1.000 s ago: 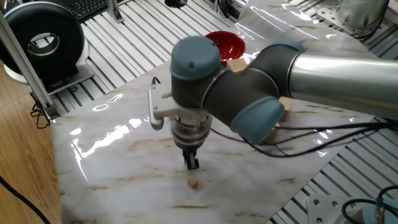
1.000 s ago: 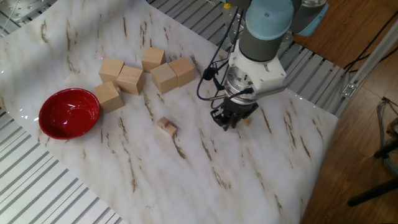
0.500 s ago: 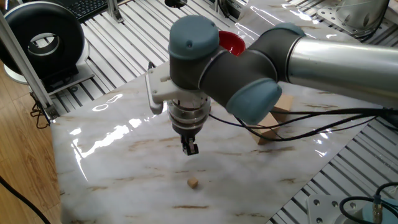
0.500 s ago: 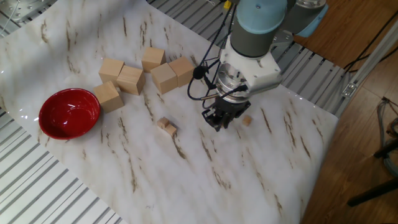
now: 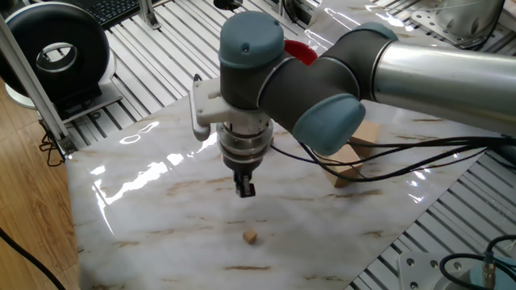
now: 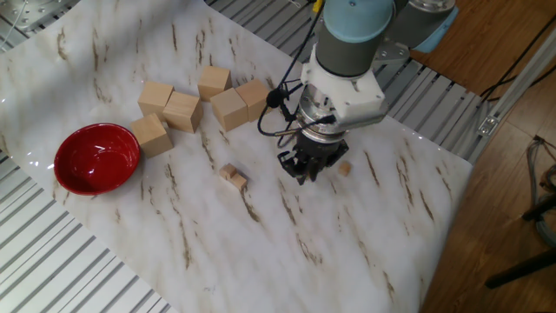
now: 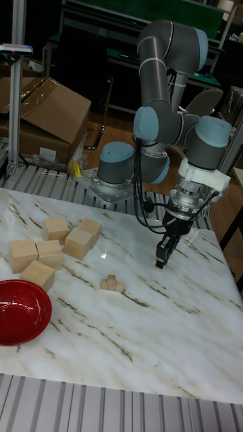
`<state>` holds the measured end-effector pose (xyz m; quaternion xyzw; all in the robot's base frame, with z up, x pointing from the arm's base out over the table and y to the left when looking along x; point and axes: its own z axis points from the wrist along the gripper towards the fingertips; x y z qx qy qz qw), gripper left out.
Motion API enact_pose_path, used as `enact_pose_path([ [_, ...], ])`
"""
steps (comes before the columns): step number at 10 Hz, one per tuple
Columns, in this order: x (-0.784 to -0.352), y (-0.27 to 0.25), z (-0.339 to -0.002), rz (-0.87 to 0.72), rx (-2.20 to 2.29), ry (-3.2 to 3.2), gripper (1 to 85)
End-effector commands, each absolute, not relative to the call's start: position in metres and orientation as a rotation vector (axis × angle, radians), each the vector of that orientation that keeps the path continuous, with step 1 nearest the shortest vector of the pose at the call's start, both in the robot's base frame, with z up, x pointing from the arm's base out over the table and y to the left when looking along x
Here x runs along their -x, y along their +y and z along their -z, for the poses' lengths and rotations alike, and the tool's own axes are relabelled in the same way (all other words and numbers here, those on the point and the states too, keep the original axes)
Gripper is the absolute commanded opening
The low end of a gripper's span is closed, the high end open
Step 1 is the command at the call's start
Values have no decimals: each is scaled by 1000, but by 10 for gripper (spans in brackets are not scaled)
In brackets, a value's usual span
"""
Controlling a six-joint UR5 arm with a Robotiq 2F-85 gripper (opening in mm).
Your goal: Stack the blocks into a pyramid shape
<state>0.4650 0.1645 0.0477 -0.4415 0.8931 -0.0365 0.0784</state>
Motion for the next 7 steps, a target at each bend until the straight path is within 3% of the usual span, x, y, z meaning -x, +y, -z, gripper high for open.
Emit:
enact_pose_path([
  [1,-486,172,-54,74,1000,2714,10],
  [7,-497,192,-59,-72,616,2759,10],
])
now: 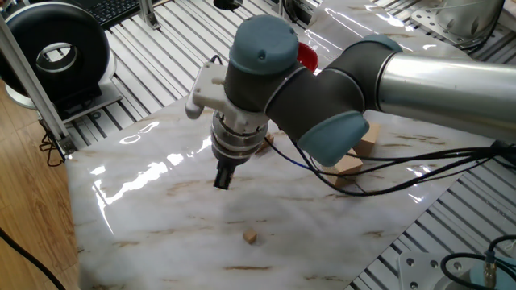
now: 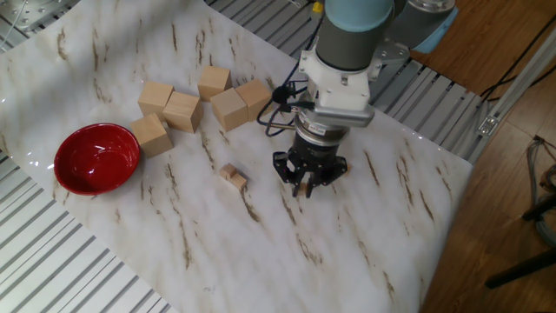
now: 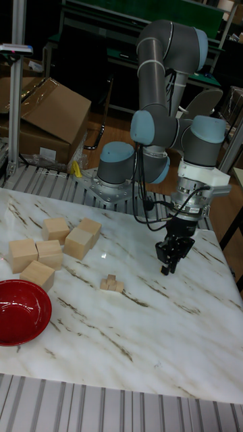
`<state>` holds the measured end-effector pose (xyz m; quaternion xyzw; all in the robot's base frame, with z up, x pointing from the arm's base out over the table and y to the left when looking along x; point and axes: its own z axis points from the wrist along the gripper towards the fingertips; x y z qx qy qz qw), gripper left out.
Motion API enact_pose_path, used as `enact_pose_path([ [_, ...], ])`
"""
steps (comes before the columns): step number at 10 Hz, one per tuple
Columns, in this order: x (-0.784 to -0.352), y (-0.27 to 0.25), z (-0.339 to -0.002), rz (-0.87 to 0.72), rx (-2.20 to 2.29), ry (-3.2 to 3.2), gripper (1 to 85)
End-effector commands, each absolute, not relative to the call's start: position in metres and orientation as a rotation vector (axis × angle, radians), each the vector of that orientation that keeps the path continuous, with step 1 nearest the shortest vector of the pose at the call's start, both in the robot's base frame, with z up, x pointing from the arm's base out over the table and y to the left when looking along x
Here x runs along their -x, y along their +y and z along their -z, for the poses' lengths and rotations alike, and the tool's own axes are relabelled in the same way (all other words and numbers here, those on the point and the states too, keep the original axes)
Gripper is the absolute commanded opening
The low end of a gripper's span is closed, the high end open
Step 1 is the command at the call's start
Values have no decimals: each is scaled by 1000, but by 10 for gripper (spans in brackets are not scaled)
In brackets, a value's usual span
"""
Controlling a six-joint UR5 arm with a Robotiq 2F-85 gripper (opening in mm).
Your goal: Stack the blocks into a pyramid shape
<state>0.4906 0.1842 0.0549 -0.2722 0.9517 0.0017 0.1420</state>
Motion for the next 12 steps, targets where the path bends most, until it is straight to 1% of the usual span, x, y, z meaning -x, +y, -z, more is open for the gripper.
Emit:
enact_pose_path([
  [1,-499,189,-59,-54,598,2758,10],
  [3,-501,192,-60,-75,570,2752,10],
  [6,-495,184,-59,-49,580,2796,10],
  [8,-509,173,-70,-55,608,2809,10],
  [9,-515,161,-70,-37,640,2810,10],
  [10,-520,151,-71,-53,679,2814,10],
  [12,-532,113,-84,-13,819,2828,10],
])
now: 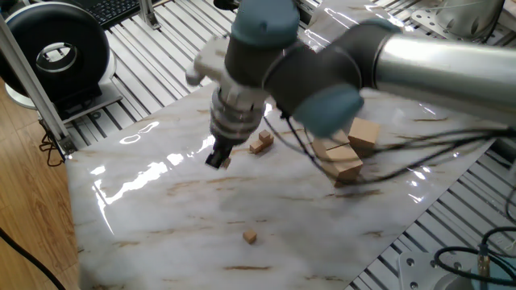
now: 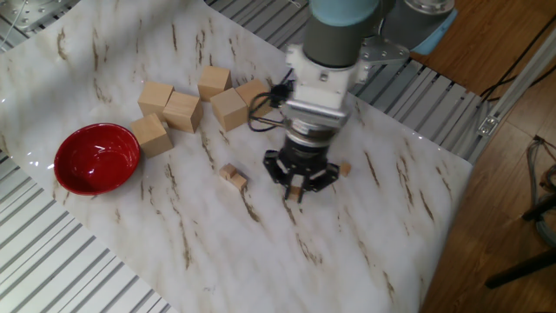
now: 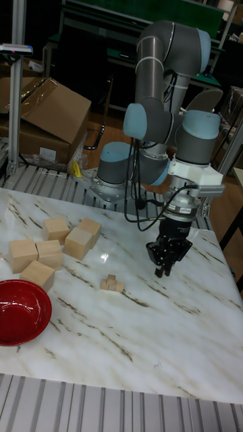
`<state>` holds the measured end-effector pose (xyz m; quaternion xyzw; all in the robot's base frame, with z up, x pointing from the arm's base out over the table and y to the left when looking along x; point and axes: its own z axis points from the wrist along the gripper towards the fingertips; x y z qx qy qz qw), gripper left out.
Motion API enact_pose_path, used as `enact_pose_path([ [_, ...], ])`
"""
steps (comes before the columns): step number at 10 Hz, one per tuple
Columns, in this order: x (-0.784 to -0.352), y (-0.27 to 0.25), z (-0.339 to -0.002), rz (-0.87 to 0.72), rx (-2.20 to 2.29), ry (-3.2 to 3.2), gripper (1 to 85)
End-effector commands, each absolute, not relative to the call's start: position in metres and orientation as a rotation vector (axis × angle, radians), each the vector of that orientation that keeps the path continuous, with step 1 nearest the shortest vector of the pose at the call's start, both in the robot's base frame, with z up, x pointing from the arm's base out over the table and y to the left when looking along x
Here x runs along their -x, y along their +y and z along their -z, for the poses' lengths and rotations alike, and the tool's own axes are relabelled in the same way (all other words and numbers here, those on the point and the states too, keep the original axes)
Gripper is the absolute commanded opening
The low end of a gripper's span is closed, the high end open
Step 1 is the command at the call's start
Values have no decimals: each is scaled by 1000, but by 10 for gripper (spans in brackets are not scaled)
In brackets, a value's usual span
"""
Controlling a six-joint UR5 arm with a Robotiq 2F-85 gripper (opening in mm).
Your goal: Stack the blocks into a pyramid shape
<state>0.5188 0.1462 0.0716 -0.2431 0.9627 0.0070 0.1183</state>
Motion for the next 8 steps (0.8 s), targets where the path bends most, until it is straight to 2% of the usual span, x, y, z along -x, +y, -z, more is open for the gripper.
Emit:
enact_pose_path([
  [1,-538,102,-88,-31,868,2827,10],
  [8,-548,23,-84,-2,1135,2738,10],
])
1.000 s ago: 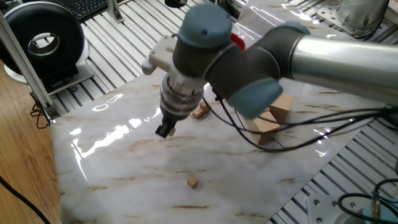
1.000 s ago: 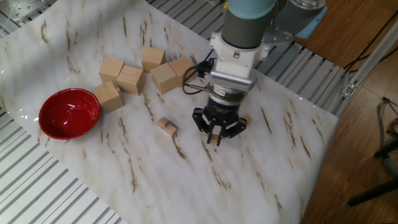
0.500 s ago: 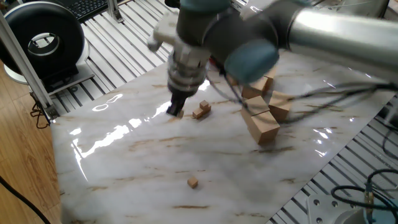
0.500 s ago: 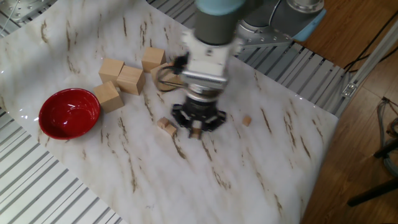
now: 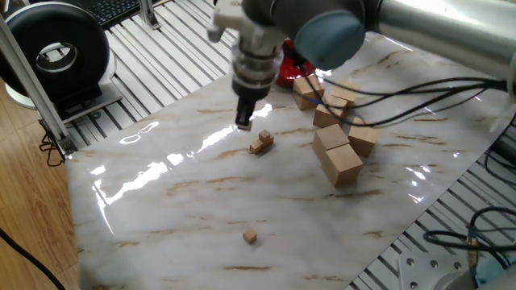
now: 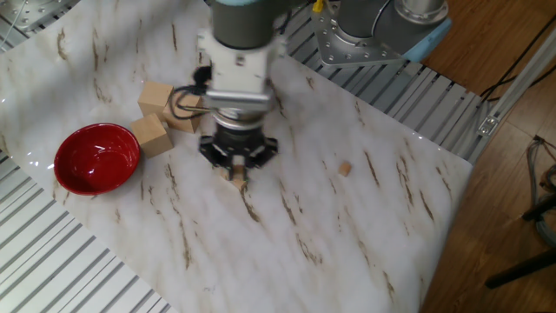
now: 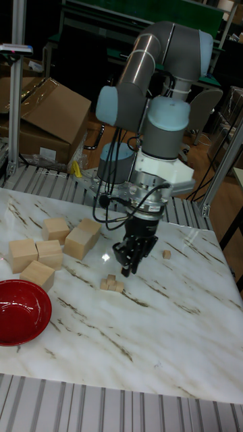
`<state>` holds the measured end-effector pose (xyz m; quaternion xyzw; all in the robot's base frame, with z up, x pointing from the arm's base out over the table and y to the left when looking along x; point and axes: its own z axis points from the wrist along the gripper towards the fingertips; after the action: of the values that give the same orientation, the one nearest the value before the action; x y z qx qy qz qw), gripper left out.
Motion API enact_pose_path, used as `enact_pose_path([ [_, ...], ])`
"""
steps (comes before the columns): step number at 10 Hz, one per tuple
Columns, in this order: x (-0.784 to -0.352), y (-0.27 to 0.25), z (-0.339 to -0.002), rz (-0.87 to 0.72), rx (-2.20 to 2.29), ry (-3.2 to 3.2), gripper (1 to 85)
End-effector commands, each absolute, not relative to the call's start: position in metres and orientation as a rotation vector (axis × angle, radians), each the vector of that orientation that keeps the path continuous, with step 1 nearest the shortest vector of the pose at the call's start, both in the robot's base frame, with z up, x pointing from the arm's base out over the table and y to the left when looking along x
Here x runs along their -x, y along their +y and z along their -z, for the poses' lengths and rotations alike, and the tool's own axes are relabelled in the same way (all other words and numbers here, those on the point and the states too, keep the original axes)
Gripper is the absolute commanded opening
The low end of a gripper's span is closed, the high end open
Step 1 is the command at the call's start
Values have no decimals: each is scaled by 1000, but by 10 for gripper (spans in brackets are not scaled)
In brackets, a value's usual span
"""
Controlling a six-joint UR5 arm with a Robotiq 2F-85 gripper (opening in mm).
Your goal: Stack the blocks into a pyramid shape
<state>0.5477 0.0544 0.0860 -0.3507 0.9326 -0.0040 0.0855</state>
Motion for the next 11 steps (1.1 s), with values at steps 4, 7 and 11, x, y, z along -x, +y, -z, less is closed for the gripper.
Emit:
enact_pose_path([
  [4,-546,13,-82,-6,1233,2683,10],
  [7,-558,38,-80,64,1575,2447,10],
  [11,-561,58,-83,99,1841,2281,10],
])
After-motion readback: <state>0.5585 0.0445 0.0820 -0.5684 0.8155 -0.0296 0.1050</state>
